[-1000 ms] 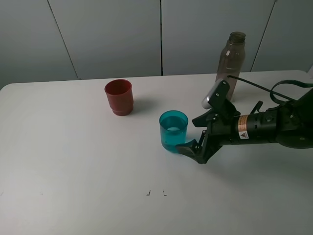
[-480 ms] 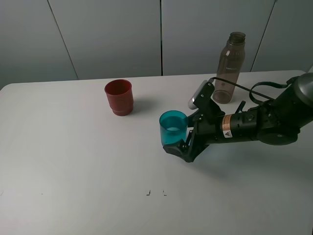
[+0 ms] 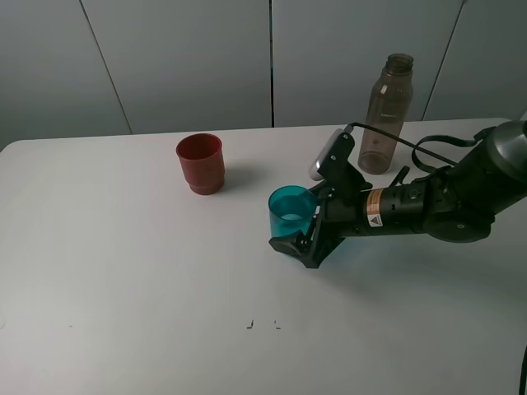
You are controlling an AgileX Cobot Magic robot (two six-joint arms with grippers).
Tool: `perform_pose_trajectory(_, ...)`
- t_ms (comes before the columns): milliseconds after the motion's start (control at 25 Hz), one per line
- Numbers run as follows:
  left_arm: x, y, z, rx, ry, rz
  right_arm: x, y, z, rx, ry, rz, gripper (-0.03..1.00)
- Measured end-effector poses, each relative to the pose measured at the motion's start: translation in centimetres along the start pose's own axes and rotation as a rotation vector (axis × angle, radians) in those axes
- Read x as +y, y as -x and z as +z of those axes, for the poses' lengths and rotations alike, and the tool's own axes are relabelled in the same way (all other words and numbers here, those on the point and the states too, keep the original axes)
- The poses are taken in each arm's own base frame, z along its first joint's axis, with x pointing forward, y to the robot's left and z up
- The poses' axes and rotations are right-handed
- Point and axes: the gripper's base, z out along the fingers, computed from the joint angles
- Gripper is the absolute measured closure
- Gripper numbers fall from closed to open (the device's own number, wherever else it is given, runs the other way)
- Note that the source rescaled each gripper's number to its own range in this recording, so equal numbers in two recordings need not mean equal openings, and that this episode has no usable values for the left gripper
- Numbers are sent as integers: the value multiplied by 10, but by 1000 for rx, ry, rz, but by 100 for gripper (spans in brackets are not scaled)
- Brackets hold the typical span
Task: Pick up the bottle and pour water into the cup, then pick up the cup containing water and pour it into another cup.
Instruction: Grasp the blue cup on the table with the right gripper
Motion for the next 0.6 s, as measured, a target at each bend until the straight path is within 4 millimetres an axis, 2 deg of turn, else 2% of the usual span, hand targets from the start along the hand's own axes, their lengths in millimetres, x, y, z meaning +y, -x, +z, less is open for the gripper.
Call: perform_pose_trajectory(600,0,0,0,0,0,0,-1,5,4,5,-5,1,-3)
